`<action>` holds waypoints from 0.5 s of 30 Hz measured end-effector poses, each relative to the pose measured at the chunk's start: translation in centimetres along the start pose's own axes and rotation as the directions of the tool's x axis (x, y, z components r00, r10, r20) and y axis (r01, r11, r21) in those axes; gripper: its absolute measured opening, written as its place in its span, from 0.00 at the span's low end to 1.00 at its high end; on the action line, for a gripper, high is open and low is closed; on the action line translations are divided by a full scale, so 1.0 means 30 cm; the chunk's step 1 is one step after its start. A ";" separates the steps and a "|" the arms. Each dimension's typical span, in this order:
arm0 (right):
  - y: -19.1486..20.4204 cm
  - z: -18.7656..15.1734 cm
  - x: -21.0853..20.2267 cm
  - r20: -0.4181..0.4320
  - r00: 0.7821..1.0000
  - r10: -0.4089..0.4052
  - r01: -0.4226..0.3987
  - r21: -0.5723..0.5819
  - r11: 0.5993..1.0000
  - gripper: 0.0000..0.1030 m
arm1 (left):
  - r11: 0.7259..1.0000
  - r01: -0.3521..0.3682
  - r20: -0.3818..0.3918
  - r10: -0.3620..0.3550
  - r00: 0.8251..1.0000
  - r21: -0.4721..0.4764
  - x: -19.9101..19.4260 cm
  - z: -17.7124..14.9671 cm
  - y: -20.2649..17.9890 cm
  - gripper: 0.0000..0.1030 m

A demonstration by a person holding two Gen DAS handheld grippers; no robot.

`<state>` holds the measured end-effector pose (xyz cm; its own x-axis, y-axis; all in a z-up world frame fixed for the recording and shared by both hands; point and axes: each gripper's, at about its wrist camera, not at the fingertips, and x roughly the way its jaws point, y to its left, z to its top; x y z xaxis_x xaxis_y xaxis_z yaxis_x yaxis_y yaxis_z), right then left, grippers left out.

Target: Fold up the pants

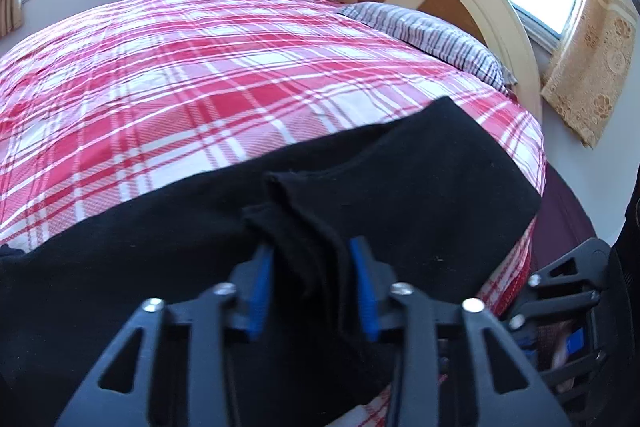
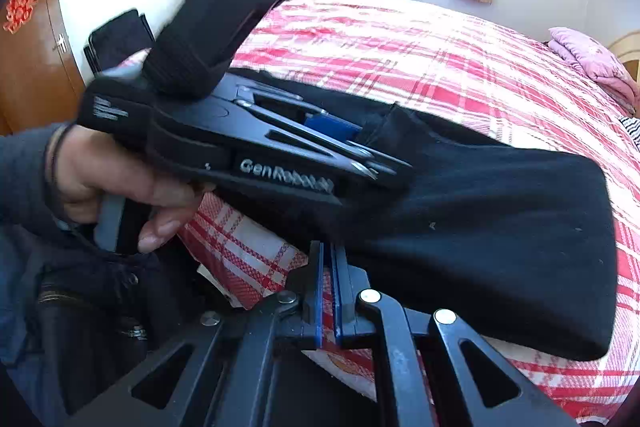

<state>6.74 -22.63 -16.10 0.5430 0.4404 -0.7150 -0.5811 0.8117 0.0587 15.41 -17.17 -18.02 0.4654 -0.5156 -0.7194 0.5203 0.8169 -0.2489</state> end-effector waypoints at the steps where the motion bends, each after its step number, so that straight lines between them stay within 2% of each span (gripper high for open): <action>1: -0.005 -0.003 -0.014 0.017 1.000 0.002 -0.002 0.009 1.000 0.04 | 1.000 0.012 0.005 -0.012 1.000 -0.008 -0.005 0.000 0.008 0.17; 9: -0.048 -0.006 -0.090 0.131 0.991 0.025 -0.029 0.034 0.999 0.04 | 1.000 -0.006 0.024 0.006 1.000 0.010 -0.045 0.010 0.001 0.15; 13: -0.051 -0.009 -0.081 0.137 0.990 0.030 -0.034 0.027 0.999 0.04 | 1.000 -0.023 0.030 0.023 0.999 0.006 -0.065 0.015 0.016 0.15; 14: -0.053 -0.010 -0.077 0.136 0.990 0.028 -0.032 0.028 0.999 0.04 | 1.000 -0.029 0.033 0.029 0.999 0.009 -0.071 0.016 0.020 0.14; 15: -0.053 -0.011 -0.080 0.136 0.990 0.028 -0.032 0.030 0.999 0.04 | 0.999 -0.031 0.037 0.031 0.999 0.007 -0.078 0.018 0.027 0.07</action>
<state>6.16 -25.09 -14.71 0.6044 0.5108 -0.6113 -0.5798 0.8083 0.1022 15.12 -15.43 -16.20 0.5077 -0.4996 -0.7019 0.5104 0.8308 -0.2222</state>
